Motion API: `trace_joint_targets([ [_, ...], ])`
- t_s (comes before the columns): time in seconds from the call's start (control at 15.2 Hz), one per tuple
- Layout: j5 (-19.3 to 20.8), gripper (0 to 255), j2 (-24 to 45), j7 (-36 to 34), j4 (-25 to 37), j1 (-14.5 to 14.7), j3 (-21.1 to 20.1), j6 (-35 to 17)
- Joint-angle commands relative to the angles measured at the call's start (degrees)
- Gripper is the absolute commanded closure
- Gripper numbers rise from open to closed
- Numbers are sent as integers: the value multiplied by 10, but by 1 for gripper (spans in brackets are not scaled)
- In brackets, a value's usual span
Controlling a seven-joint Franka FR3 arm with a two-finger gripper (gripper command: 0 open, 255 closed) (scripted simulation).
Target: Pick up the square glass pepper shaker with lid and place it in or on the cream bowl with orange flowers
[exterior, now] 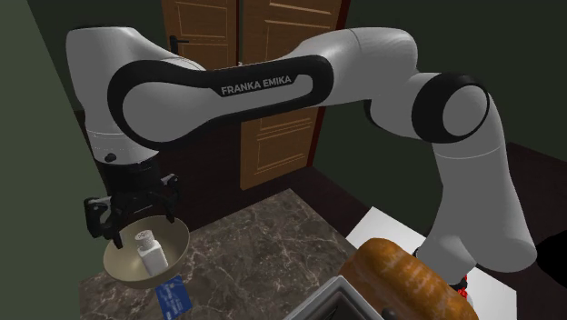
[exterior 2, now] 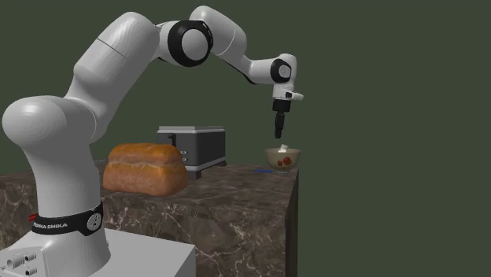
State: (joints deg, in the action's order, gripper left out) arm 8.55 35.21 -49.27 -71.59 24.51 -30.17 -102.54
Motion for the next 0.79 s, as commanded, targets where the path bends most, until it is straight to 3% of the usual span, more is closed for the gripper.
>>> trace_joint_targets([
  [0.0,-1,0,0,1,19,2,0,19],
  [0.2,1,0,6,3,85,10,0,77],
  [0.73,1,0,6,3,85,10,0,77],
])
